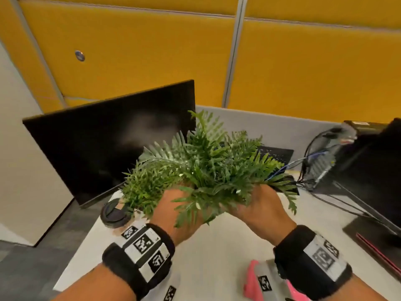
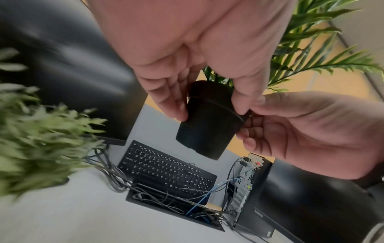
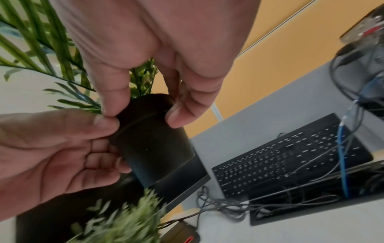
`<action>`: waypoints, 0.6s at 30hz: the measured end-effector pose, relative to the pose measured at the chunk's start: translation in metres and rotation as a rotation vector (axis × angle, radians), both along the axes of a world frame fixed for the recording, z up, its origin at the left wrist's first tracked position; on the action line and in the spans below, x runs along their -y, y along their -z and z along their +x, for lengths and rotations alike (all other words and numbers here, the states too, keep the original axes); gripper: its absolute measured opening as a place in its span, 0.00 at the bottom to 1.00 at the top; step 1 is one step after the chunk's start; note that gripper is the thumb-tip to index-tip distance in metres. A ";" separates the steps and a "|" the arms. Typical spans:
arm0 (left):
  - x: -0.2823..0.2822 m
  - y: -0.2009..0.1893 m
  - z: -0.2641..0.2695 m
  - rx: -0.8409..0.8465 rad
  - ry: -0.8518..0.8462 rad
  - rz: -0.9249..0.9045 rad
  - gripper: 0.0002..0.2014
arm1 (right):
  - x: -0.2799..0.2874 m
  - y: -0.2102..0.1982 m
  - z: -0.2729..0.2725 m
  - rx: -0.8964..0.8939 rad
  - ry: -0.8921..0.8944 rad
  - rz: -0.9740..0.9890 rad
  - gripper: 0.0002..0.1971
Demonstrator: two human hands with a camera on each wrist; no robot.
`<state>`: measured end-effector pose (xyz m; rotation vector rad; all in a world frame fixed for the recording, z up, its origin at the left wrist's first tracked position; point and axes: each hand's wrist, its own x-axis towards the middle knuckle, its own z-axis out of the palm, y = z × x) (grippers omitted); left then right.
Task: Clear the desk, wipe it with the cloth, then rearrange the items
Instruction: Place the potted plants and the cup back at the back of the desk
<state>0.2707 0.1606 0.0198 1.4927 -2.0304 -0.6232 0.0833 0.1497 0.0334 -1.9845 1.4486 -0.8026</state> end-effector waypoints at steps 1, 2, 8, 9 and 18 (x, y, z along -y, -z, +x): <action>0.016 -0.004 -0.019 -0.018 0.008 -0.017 0.26 | 0.014 0.002 -0.015 0.033 0.024 0.027 0.16; 0.032 -0.003 -0.036 -0.050 0.021 -0.024 0.26 | 0.030 0.005 -0.029 0.056 0.053 0.042 0.15; 0.125 0.071 -0.087 -0.093 -0.091 0.143 0.21 | 0.121 0.044 -0.082 0.144 0.032 0.242 0.09; 0.138 0.084 -0.092 -0.059 -0.101 0.150 0.24 | 0.134 0.054 -0.085 0.096 0.017 0.240 0.10; 0.207 0.187 -0.090 0.092 -0.309 0.439 0.11 | 0.207 0.153 -0.071 -0.590 -0.068 0.412 0.18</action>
